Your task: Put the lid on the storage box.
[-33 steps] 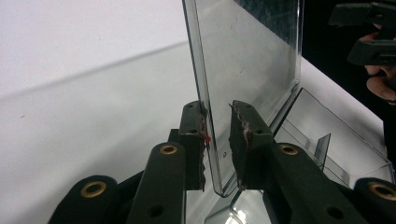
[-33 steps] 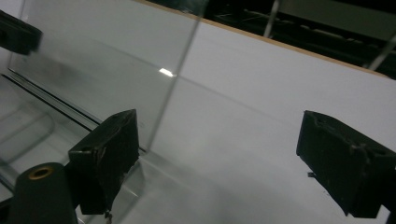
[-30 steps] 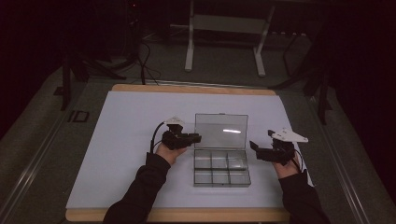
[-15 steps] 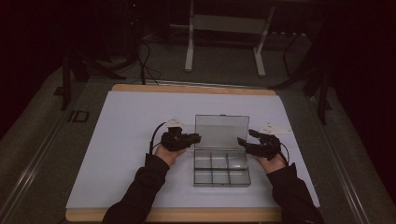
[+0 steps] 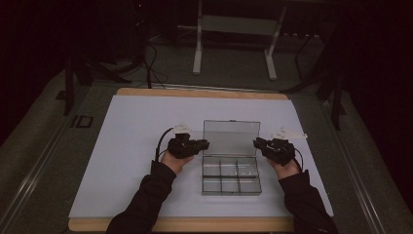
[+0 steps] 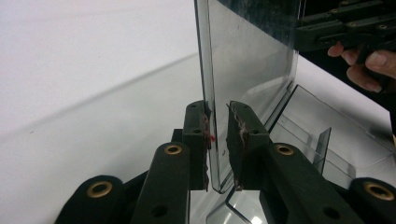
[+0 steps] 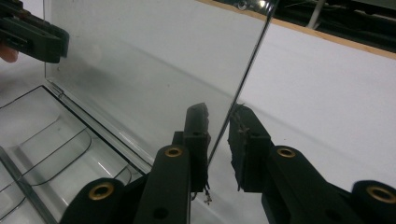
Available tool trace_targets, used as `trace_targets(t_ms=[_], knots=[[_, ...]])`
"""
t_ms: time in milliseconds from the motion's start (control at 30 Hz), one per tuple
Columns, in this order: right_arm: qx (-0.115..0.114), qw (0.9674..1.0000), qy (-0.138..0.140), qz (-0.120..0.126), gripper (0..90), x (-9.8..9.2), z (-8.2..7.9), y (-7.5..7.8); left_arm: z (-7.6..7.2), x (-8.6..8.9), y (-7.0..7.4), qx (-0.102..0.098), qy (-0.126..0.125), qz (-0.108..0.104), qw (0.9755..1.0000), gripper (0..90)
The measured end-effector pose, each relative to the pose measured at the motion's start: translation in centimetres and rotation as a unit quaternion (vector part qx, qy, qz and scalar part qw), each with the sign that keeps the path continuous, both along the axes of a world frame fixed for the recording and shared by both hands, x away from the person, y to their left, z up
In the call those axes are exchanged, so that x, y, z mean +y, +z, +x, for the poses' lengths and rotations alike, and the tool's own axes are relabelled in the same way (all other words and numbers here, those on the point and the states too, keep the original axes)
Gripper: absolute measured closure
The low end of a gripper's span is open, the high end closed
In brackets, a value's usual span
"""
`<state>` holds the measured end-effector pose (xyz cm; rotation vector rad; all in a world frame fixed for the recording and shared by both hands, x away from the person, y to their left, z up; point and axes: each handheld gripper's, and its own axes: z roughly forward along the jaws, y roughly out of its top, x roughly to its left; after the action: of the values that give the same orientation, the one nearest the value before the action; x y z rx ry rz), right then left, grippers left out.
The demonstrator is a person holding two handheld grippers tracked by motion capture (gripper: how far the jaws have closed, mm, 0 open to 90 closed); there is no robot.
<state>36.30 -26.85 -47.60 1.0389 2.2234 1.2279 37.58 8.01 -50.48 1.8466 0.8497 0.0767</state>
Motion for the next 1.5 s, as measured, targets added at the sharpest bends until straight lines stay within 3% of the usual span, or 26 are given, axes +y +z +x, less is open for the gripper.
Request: trace_targets(t_ms=[67,900,1500], knots=[[0.002,1.0,0.001,0.0,79.4,-0.1,0.0,0.1,0.0,0.2,0.1,0.005,0.001,-0.005,1.0,79.1],[-0.019,0.9993,0.031,0.006,86.1,-1.3,-2.3,0.8,-2.2,1.0,1.7,-0.028,-0.01,0.013,0.9995,81.9],[-0.026,0.9981,0.055,0.011,86.3,-2.0,-4.4,0.3,-4.1,1.1,1.9,-0.041,-0.03,0.038,0.998,82.0]])
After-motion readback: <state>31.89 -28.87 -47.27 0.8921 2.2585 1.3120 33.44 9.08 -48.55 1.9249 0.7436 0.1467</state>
